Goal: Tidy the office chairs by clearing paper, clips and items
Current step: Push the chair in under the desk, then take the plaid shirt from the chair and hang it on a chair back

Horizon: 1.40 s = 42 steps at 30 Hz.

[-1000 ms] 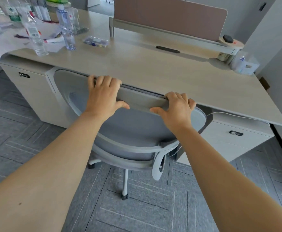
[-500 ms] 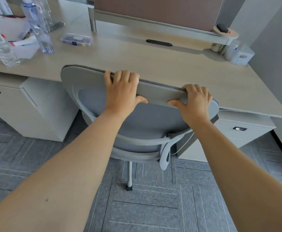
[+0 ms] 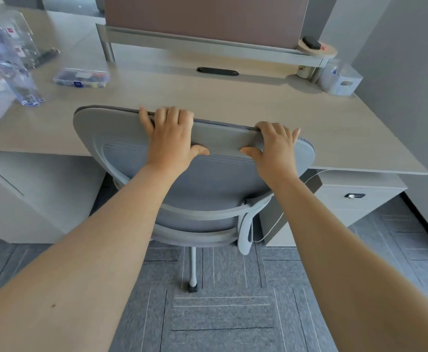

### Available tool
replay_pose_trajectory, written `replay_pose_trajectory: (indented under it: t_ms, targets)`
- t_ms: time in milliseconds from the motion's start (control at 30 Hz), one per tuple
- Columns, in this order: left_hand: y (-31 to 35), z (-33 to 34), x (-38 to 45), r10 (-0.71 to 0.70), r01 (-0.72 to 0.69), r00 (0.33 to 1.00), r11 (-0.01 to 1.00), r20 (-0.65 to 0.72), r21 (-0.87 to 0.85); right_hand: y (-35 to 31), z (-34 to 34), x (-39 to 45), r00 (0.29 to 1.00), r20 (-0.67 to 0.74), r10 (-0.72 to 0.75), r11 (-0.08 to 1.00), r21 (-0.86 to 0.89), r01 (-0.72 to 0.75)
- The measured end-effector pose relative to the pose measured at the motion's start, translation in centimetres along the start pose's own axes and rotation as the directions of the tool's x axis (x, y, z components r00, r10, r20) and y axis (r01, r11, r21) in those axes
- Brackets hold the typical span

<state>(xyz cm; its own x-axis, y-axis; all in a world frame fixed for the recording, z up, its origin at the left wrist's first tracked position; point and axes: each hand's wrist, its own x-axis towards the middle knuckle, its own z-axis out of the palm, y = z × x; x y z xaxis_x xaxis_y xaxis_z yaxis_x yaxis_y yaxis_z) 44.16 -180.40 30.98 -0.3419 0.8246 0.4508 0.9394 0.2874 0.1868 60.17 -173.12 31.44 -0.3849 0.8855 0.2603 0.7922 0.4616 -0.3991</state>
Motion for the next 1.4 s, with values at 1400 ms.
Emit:
replay_pose_trajectory:
  t_ms: [1400]
  targets:
    - [55.6,7.7,-3.1,0.612,-0.41,0.722,0.755,0.324,-0.512,44.3,-27.9,-13.6,0.775,-0.08,0.626,0.778,-0.005,-0.629]
